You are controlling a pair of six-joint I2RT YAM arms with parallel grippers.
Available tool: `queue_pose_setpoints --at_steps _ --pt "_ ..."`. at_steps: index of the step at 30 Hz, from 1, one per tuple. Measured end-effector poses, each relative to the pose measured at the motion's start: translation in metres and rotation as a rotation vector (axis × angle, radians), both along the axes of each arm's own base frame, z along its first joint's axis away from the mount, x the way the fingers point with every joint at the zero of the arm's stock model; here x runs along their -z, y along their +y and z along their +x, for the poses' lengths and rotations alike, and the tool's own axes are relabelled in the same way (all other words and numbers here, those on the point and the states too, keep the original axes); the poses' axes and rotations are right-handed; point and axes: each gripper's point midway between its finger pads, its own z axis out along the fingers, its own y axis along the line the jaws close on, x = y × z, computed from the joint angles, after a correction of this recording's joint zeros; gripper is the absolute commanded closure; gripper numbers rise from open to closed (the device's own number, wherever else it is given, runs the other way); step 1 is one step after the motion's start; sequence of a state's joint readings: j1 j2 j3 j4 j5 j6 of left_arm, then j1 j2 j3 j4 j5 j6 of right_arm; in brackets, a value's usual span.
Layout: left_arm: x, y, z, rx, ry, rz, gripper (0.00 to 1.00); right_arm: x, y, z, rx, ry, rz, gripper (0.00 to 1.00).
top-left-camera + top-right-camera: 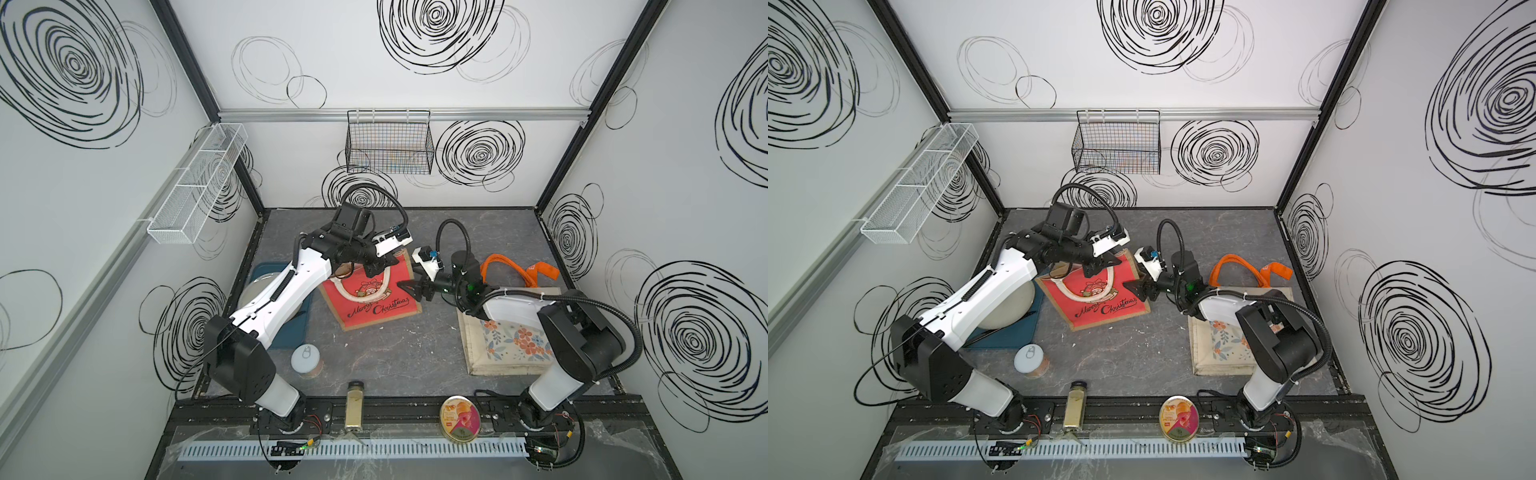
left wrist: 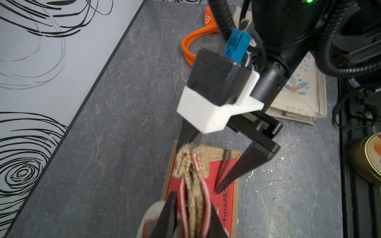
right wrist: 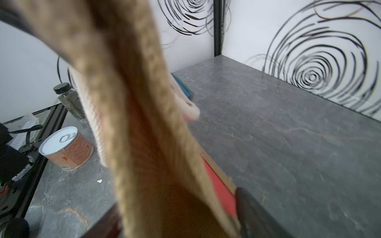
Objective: Put away the canvas bag
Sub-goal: Press the canvas bag at the center of the board.
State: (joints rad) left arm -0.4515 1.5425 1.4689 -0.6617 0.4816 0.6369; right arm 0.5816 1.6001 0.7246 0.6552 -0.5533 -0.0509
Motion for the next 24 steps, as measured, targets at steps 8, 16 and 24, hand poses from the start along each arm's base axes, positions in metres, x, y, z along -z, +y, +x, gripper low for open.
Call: queue_pose_setpoints --at_steps 8,16,24 --pt "-0.019 0.001 -0.004 0.006 -0.040 -0.056 1.00 -0.031 -0.064 -0.022 0.166 0.069 0.089 0.00" --pt "-0.017 -0.005 -0.010 0.024 -0.028 -0.074 1.00 0.046 -0.055 -0.055 0.096 0.385 0.042 0.00" --pt "-0.027 -0.007 -0.024 0.041 -0.053 -0.098 1.00 0.058 -0.026 -0.045 0.036 0.459 0.053 0.10"
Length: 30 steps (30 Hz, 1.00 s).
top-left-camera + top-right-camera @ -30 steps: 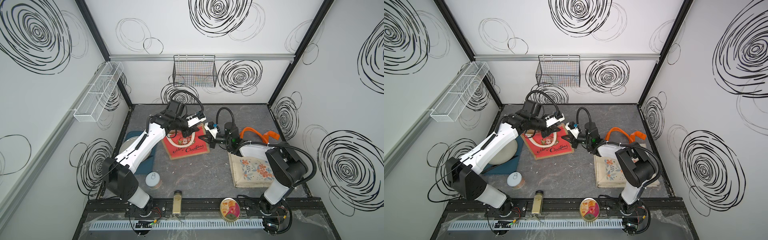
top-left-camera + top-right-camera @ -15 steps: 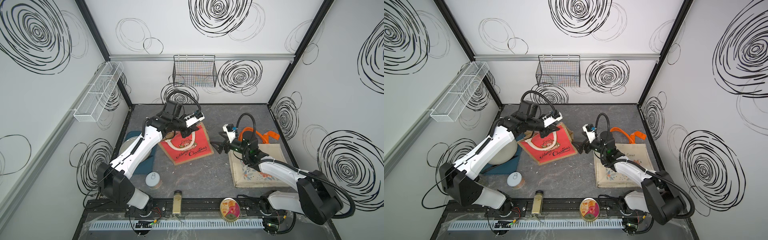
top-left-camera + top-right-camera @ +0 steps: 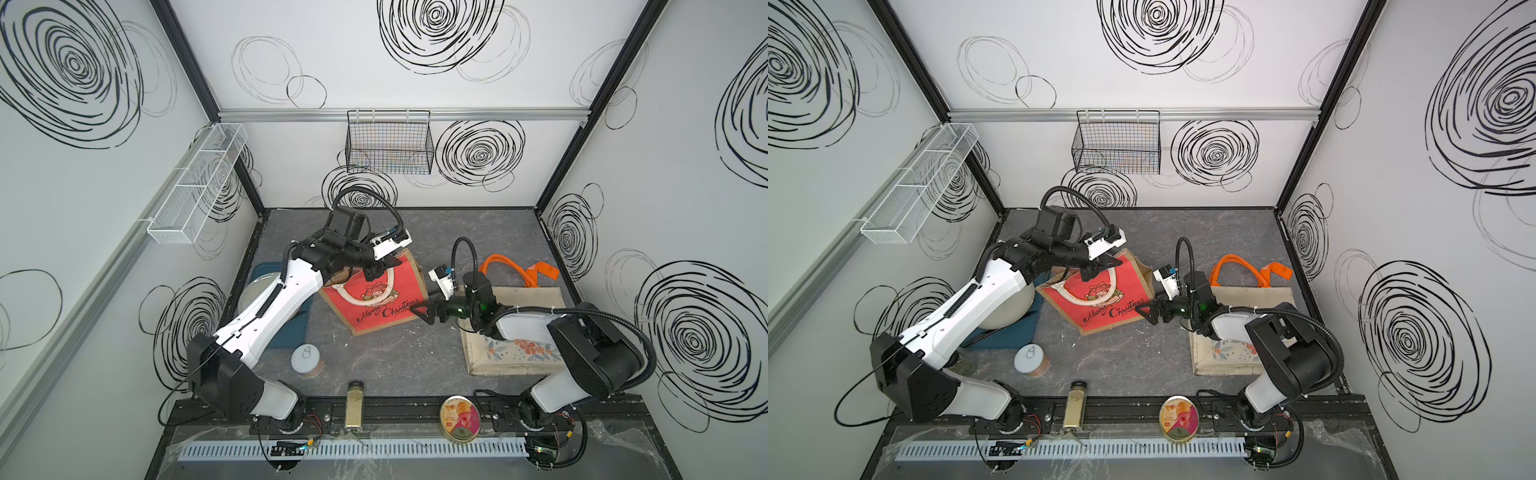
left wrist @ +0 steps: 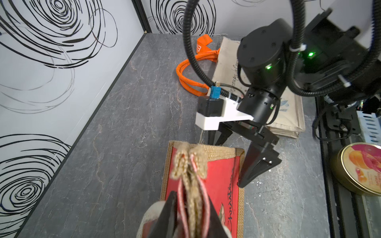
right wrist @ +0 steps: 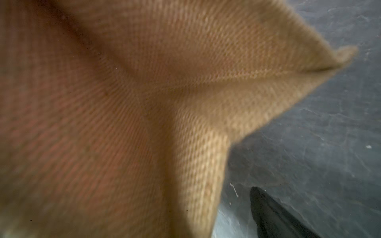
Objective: Put away the canvas bag
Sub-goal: Press the canvas bag at the center of the board.
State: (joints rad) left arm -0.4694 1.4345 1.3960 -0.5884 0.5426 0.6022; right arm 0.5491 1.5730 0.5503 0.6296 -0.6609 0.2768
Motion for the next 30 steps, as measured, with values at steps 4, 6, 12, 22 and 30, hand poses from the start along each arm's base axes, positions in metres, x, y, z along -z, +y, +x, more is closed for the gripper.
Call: queue_pose_setpoints --at_steps 4,6,12,22,30 --pt "0.002 -0.002 -0.002 0.004 0.001 -0.011 1.00 -0.017 0.024 0.001 -0.060 -0.062 0.036 0.23" --pt "0.005 -0.003 -0.002 0.000 0.008 -0.002 1.00 -0.023 0.036 -0.008 -0.096 -0.092 0.046 0.29" --pt "0.010 0.000 0.004 -0.032 0.010 0.015 1.00 -0.019 0.040 -0.021 -0.111 -0.123 0.025 0.65" --pt "0.006 -0.002 0.011 -0.048 -0.012 -0.002 1.00 -0.029 0.034 -0.023 -0.093 -0.188 0.015 0.60" --pt "0.005 -0.005 0.010 -0.050 -0.013 -0.007 1.00 -0.056 0.006 -0.033 -0.017 -0.281 -0.023 0.19"
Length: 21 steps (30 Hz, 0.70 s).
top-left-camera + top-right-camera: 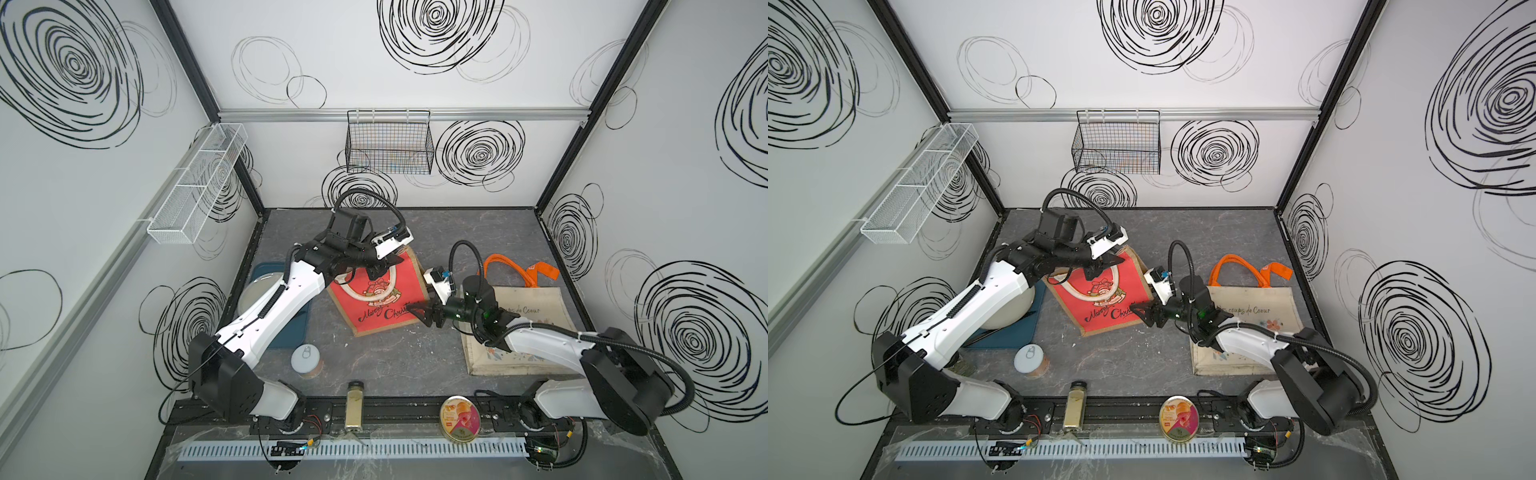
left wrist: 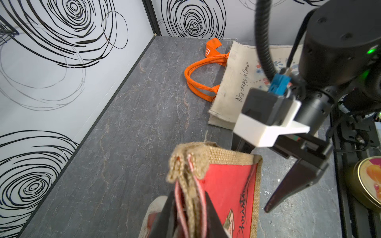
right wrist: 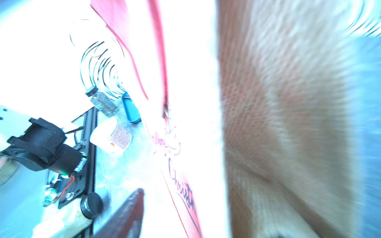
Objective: Put away the canvas bag
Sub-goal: Press the canvas bag at the center of the board.
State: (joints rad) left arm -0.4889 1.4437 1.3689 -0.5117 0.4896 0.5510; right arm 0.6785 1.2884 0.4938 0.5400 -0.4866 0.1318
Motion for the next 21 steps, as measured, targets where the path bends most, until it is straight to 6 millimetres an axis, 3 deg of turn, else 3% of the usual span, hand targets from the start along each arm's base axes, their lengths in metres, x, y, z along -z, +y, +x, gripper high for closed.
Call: queue_pose_setpoints --at_steps 6,8,11,16,21 --pt "0.005 -0.004 -0.006 0.006 0.010 0.021 1.00 -0.027 -0.030 0.001 0.120 -0.093 -0.001 0.08" --pt "0.007 -0.005 -0.009 0.014 0.020 0.028 1.00 -0.039 -0.038 0.007 0.144 -0.127 0.008 0.01" --pt "0.009 -0.007 -0.014 0.028 0.035 0.035 1.00 -0.061 -0.043 0.022 0.160 -0.173 0.018 0.00" --pt "0.013 -0.010 -0.023 0.057 0.061 0.038 1.00 -0.100 -0.027 0.042 0.099 -0.256 0.046 0.00" --pt "0.012 -0.012 -0.026 0.074 0.066 0.028 1.00 -0.095 -0.007 0.044 -0.012 -0.246 0.045 0.04"
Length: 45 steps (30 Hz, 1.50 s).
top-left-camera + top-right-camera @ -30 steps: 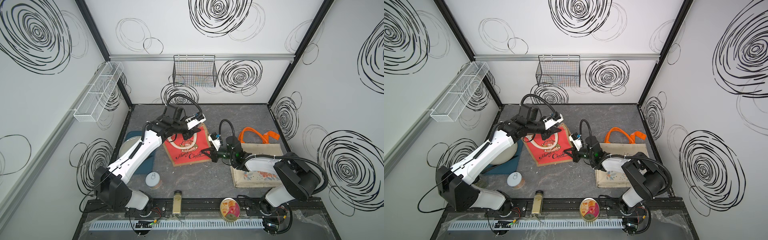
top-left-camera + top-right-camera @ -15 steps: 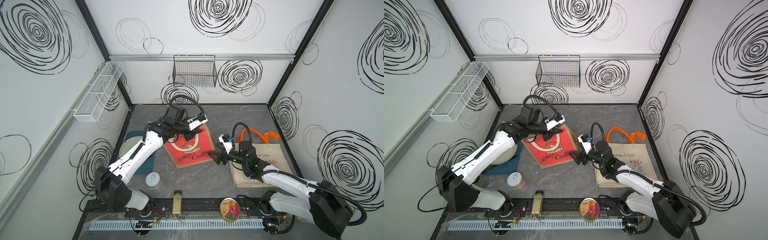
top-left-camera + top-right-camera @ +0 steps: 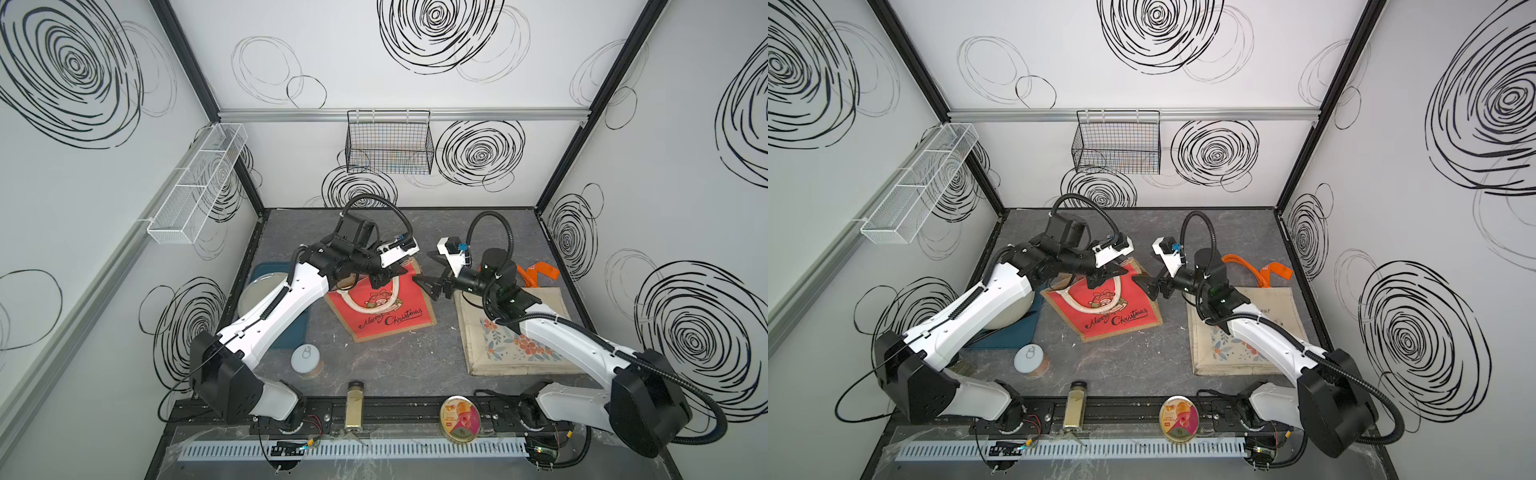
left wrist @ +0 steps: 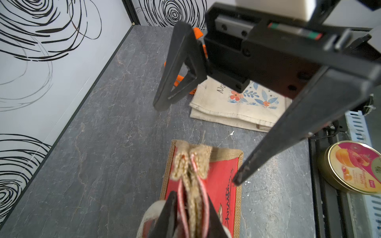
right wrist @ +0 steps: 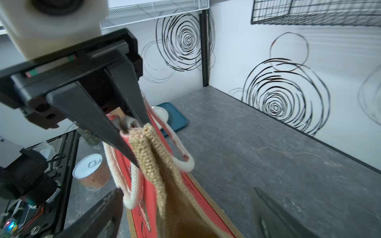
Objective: Put away the canvas bag
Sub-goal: Press the canvas bag at the center of the board.
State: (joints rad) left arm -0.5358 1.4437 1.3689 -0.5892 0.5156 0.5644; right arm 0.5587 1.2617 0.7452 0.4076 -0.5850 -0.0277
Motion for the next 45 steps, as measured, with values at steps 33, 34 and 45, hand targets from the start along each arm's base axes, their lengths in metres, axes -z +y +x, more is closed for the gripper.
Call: queue_pose_setpoints --at_steps 33,34,45 --pt "-0.016 0.004 -0.008 0.013 0.011 -0.077 1.00 0.078 0.030 -0.012 -0.060 0.151 -0.063 0.07" --pt "-0.016 0.005 -0.007 0.009 0.013 -0.078 1.00 0.078 0.031 -0.012 -0.061 0.150 -0.064 0.12" --pt "-0.018 0.011 -0.005 -0.007 0.005 -0.091 1.00 0.081 0.037 -0.020 -0.070 0.109 -0.076 0.97"
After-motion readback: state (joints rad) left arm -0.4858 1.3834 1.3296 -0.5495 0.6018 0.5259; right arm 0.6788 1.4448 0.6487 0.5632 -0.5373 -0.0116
